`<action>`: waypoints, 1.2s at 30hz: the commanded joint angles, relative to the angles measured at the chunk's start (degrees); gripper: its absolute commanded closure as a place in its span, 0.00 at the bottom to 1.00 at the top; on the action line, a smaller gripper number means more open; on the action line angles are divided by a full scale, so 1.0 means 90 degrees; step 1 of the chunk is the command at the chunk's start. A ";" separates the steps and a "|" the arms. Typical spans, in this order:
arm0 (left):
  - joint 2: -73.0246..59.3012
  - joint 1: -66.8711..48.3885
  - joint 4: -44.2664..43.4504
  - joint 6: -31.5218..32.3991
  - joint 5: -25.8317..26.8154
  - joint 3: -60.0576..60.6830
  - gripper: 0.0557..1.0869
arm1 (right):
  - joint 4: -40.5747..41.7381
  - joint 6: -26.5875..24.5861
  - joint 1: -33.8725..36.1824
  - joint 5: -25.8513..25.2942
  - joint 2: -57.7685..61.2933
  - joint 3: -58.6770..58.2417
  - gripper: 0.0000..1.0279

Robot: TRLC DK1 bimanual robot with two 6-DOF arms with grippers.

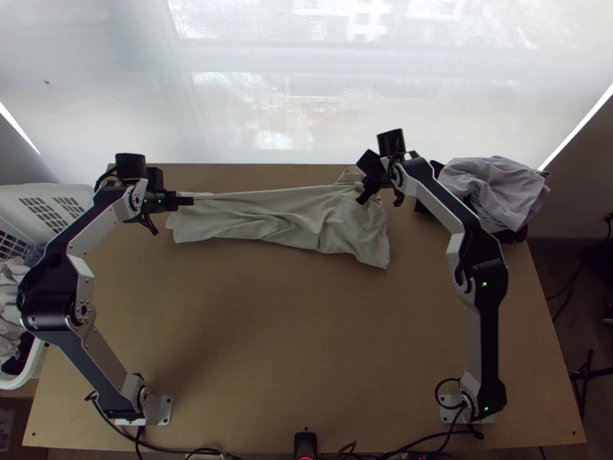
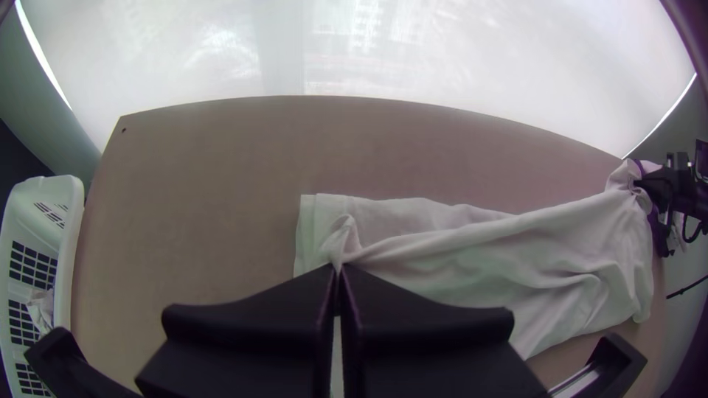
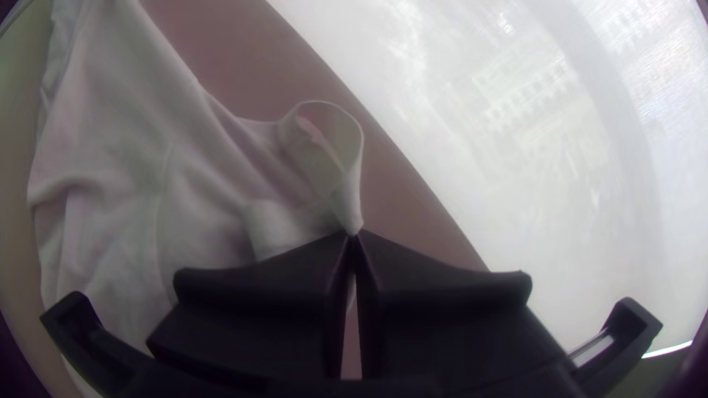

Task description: Fold the t-shirt

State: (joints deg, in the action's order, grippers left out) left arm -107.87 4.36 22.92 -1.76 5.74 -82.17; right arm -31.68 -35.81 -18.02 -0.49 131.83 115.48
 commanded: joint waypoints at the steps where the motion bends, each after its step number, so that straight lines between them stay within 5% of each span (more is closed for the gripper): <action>1: -0.0240 -0.0055 0.0012 -0.0029 -0.0003 -0.0128 0.97 | 0.0415 0.0092 -0.0039 -0.0004 -0.0790 -0.1376 0.97; 16: -0.0582 -0.0094 0.0090 -0.0166 -0.0022 -0.0216 0.97 | 0.1821 0.0366 -0.0332 -0.0043 -0.1777 -0.2196 0.97; 36: -0.0709 -0.0152 0.0335 -0.0185 -0.0032 -0.0548 0.97 | 0.2856 0.0366 -0.0722 -0.0053 -0.4540 -0.6357 0.97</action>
State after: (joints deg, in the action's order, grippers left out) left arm -113.95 3.27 25.19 -3.46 5.48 -86.24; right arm -7.27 -32.62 -22.90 -1.02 97.51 69.17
